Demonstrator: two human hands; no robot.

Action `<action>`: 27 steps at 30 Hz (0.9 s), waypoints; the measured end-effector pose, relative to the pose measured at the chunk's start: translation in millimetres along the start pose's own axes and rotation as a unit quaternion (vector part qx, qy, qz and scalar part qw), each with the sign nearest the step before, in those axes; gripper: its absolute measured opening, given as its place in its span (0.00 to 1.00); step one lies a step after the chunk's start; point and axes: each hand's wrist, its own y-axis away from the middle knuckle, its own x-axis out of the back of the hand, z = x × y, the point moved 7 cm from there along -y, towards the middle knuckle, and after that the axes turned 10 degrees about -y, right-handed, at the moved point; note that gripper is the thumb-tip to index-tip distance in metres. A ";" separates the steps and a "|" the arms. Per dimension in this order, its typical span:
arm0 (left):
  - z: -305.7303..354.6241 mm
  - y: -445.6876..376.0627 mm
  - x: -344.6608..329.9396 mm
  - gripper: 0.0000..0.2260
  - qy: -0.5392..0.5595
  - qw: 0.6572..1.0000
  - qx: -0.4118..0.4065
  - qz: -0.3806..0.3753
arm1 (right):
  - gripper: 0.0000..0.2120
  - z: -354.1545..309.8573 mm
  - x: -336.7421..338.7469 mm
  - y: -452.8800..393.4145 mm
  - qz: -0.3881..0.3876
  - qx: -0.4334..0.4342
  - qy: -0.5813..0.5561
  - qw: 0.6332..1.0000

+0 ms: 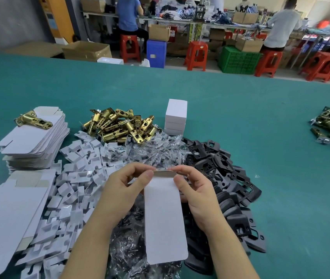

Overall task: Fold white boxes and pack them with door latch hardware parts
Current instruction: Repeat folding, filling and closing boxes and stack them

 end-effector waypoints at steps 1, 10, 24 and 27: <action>-0.8 0.5 0.6 0.20 0.002 1.000 0.001 0.001 | 0.07 0.5 -0.6 0.4 -0.002 -0.002 0.007 1.000; -9.6 -1.2 -4.6 0.09 -0.013 0.998 0.062 -0.027 | 0.13 1.8 -6.9 1.5 -0.010 -0.018 0.037 0.999; -1.2 3.0 4.3 0.09 0.028 0.998 0.050 0.026 | 0.20 9.6 -12.2 4.9 -0.072 -0.108 -0.053 0.990; 0.2 5.8 -2.5 0.14 0.015 0.996 0.070 -0.049 | 0.19 10.1 -15.6 7.7 -0.080 -0.123 -0.067 0.987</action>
